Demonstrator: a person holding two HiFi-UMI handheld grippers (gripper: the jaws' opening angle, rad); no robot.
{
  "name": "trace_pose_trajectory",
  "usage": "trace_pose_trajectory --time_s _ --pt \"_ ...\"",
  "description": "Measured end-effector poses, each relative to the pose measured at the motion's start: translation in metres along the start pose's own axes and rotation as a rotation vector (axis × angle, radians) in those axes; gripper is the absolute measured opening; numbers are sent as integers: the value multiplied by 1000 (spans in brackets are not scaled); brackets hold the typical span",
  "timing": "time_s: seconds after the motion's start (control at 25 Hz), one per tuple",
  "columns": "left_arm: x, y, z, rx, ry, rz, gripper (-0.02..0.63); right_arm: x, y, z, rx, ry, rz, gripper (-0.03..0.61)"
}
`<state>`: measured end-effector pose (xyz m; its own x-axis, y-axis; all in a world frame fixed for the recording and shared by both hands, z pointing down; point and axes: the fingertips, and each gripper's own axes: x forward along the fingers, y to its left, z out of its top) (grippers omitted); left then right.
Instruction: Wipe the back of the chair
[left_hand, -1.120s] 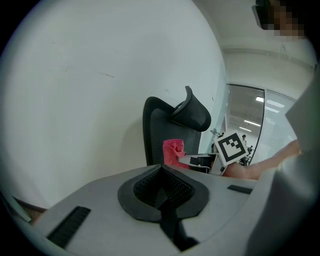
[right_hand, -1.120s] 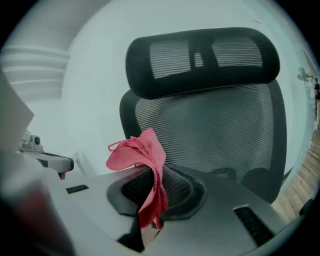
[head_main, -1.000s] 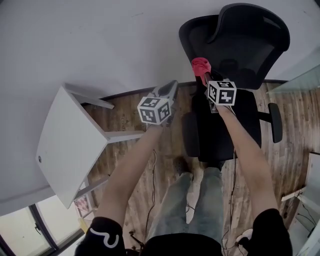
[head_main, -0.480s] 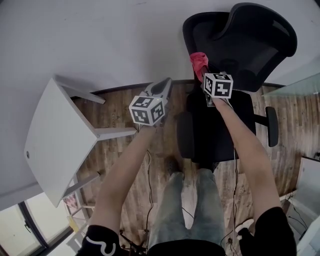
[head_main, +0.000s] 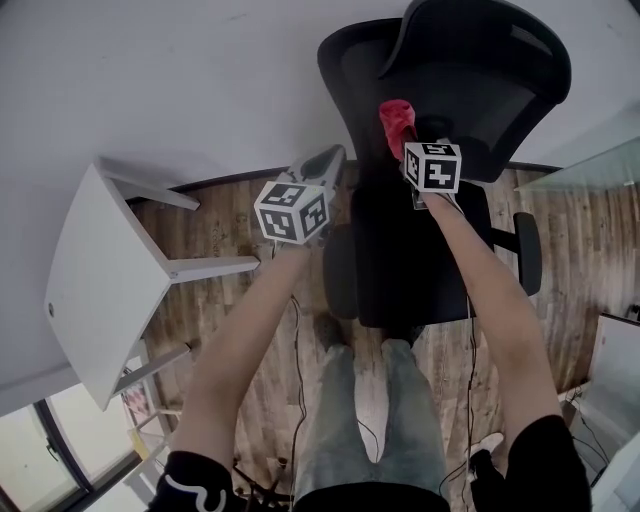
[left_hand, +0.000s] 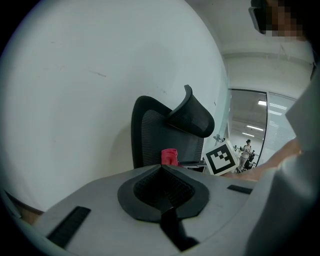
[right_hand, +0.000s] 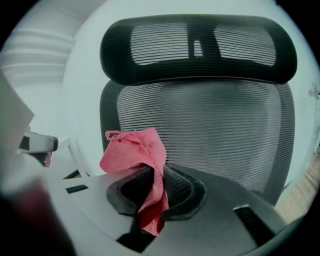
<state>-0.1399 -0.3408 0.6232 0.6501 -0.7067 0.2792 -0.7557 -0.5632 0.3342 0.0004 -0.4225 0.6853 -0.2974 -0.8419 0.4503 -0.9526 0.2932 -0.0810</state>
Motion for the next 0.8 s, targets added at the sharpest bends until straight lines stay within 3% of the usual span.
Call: trace_pose_trajectory --time_s 0.44,0.8 --pt "60 -83 -6 28 20 -43 25 -43 -140 -8 18 10 -125 74" --pt "101 -132 -14 39 29 -70 25 -88 -259 -21 135 23 -277 71"
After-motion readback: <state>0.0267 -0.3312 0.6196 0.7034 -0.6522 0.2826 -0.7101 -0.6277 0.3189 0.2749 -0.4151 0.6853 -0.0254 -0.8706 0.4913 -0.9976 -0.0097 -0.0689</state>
